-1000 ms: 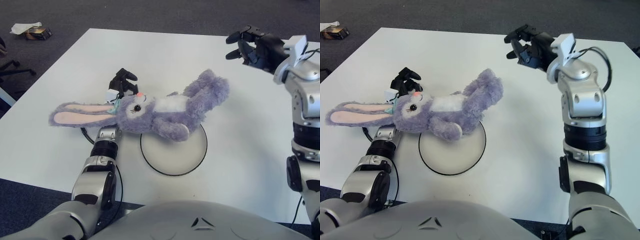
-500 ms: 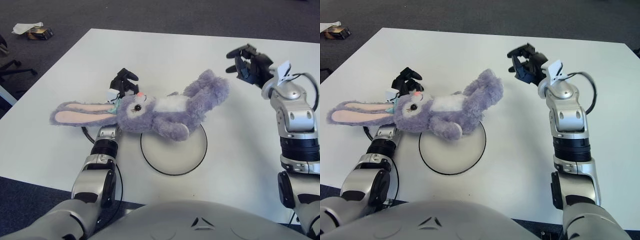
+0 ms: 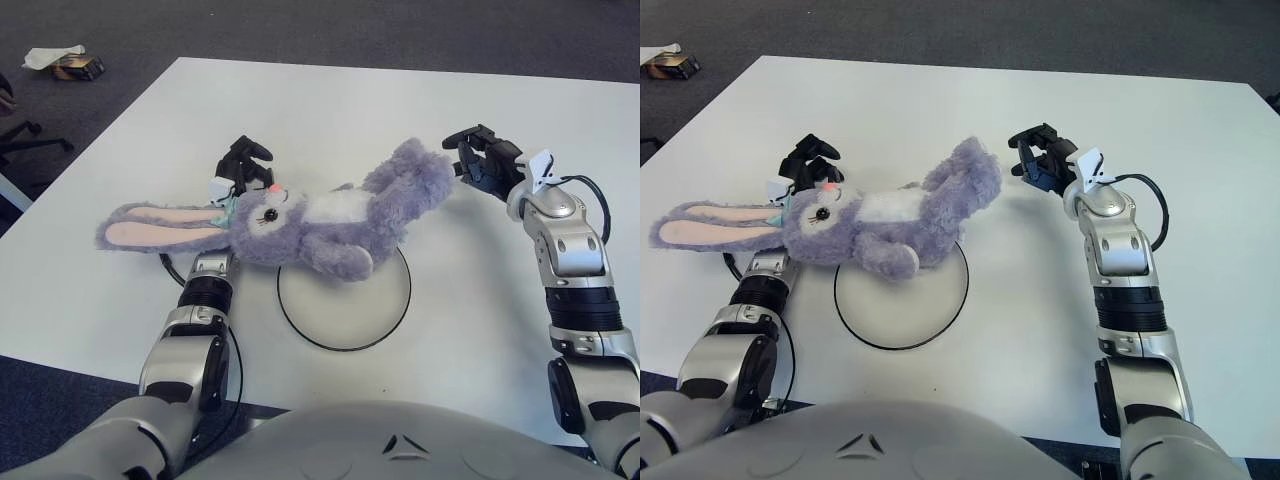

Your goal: Put the doll into the plate.

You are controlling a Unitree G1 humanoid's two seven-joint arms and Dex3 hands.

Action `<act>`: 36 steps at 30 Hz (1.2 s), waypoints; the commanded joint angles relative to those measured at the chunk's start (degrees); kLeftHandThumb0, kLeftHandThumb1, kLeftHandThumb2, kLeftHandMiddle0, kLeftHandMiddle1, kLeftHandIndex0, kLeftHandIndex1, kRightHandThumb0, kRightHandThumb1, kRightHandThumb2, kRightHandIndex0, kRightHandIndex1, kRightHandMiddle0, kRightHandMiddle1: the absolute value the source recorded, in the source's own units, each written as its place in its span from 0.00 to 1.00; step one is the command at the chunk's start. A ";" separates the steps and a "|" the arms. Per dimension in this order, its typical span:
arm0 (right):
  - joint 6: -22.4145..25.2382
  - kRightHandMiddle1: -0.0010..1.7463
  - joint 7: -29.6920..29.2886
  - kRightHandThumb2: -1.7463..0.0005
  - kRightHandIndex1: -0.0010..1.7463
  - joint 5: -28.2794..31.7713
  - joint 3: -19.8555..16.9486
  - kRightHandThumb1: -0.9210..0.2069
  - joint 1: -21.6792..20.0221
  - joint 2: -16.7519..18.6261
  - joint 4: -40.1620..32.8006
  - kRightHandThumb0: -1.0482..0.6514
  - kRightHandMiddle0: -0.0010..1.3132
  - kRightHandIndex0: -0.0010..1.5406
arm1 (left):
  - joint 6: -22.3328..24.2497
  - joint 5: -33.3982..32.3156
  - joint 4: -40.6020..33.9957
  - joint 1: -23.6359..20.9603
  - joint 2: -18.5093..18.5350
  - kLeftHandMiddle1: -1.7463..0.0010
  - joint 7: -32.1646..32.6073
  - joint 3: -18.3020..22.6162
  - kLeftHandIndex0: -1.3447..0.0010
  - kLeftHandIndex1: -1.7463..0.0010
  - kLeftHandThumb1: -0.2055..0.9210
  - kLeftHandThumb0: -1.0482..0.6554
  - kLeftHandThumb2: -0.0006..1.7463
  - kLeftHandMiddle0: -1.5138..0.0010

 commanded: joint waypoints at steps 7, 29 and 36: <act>2.69 0.79 0.00 0.50 0.74 0.91 -0.15 0.00 1.73 0.61 -2.64 0.31 0.00 0.14 | 0.23 0.47 3.25 4.81 -0.85 0.00 0.24 -0.31 0.59 0.00 0.38 0.61 0.82 0.63; 5.40 0.69 2.48 0.51 0.70 2.46 1.30 0.00 7.02 0.09 -10.37 0.26 0.00 0.12 | 0.64 0.42 2.84 4.79 -1.13 0.00 0.65 -0.45 0.59 0.00 0.39 0.61 0.81 0.63; 2.75 0.73 0.44 0.53 0.70 -1.69 2.92 0.00 8.95 -0.90 -10.32 0.26 0.00 0.11 | 0.73 0.49 2.73 4.76 -1.12 0.00 0.80 -0.58 0.59 0.00 0.39 0.61 0.81 0.63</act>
